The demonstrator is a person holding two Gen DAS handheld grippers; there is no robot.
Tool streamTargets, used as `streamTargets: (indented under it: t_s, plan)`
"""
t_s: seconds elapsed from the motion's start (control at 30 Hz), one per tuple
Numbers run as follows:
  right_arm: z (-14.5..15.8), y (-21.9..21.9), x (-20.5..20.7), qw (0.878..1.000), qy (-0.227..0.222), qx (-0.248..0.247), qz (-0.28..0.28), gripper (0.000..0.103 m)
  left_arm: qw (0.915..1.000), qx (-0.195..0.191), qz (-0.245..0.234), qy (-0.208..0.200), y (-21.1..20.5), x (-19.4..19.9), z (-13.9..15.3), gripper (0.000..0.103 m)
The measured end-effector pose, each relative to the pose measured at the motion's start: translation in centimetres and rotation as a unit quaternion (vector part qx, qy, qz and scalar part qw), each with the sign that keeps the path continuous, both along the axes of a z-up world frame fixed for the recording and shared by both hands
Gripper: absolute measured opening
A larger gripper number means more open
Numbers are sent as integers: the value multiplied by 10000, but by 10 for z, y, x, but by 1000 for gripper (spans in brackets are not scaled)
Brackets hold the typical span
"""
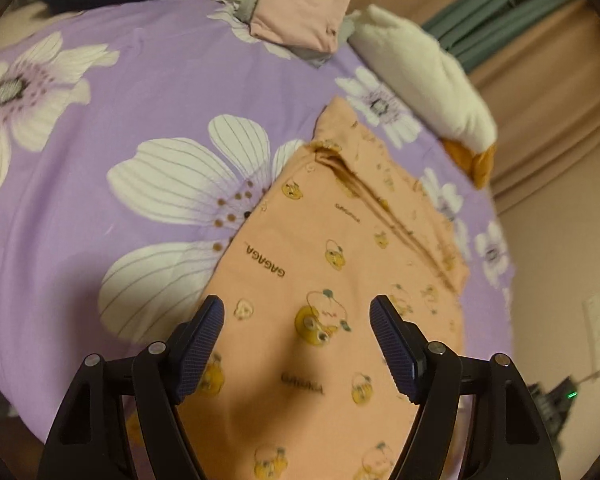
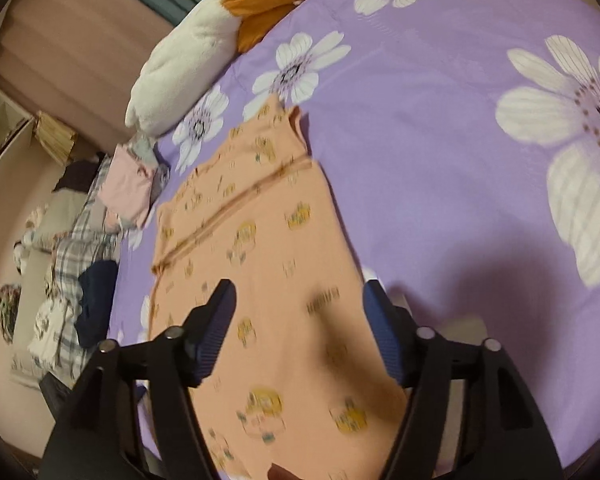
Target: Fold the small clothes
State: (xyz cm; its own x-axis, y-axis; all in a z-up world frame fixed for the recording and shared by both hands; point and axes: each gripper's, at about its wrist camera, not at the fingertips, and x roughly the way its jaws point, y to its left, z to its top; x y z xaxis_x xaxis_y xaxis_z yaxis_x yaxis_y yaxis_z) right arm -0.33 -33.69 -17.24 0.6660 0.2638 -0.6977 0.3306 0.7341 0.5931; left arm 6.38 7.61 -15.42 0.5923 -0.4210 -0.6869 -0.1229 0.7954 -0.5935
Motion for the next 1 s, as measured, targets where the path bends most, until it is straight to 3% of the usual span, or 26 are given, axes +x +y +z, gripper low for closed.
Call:
streamTargets:
  t_s: [0.1,0.23,0.4,0.6,0.7,0.83,1.0]
  plan:
    - [-5,4,-20,10000,-44,-52,-68,75,9995,2,119,-299,14,-18,2,89]
    - [-19,2,-47,9992,-20,300,-277,82,9968,-560,483,-306,42,-44,-11,100]
    - [-25,4,-76,9978,-67,454,-485,87,9908,-1197,616,-128,63,-67,-31,102]
    - [-25,14,-98,9969,-137,482,-608,93,9906,-1362,107,-58,54,-86,-32,102]
    - [-27,19,-103,9964,-130,621,-567,93,9790,-2027,-173,126,49,-93,-42,102]
    - [-32,27,-105,9941,-185,955,-481,94,9686,-2422,-539,180,38,-85,-44,102]
    - [-38,37,-104,9932,-321,1036,-435,94,9387,-3222,-1136,464,13,-70,-61,102]
